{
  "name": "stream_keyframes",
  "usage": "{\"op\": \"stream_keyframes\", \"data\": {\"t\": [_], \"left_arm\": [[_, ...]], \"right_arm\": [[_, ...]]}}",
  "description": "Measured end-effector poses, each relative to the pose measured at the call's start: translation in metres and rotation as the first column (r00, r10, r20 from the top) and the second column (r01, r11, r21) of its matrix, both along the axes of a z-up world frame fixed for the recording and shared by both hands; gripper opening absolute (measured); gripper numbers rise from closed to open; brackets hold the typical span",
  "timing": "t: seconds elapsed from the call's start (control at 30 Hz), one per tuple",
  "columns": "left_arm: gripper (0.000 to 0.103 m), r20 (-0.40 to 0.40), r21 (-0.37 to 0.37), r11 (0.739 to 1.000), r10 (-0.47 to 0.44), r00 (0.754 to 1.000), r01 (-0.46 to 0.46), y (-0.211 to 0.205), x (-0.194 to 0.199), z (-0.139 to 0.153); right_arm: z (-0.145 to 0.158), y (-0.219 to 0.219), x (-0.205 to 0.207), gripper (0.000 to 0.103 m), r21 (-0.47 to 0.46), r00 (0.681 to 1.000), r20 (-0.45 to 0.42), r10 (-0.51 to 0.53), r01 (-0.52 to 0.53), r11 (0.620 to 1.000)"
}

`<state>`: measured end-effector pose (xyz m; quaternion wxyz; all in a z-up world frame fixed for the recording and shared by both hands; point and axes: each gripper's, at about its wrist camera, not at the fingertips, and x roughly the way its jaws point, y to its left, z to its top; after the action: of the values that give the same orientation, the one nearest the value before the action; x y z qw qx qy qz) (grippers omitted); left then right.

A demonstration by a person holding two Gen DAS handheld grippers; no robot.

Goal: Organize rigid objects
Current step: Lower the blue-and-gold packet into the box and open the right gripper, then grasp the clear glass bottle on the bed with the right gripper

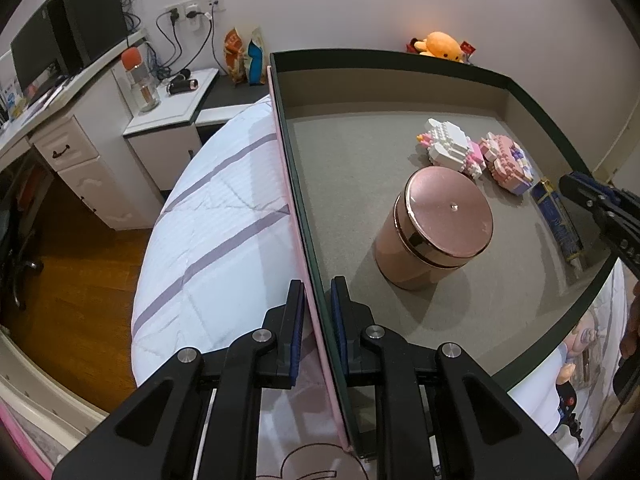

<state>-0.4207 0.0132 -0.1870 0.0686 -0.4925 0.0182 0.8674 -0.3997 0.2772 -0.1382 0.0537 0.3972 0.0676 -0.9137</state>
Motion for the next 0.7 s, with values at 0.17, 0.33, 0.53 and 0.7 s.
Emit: {"op": "stream_keyframes", "data": {"t": [0.17,0.33,0.53,0.7], "left_arm": [[0.013,-0.003,0.004,1.000,0.017,1.000,-0.017,0.001,0.005,0.000],[0.013,-0.005,0.007,0.999,0.034,0.999,-0.034,0.001,0.010,0.000],[0.014,-0.008,0.002,0.999,0.053,0.999,-0.052,0.003,0.020,0.001],[0.014,-0.005,0.009,0.998,0.062,0.998,-0.062,0.003,0.024,0.002]], "right_arm": [[0.022,-0.001,0.022,0.058,0.016,0.996,-0.092,-0.011,0.012,1.000],[0.043,0.008,0.063,0.058,-0.008,0.986,-0.163,-0.045,0.044,0.999],[0.023,0.022,0.101,0.059,0.012,0.992,-0.108,-0.068,0.069,0.998],[-0.006,0.026,0.127,0.059,-0.046,0.998,-0.023,-0.059,0.058,0.997]]}}
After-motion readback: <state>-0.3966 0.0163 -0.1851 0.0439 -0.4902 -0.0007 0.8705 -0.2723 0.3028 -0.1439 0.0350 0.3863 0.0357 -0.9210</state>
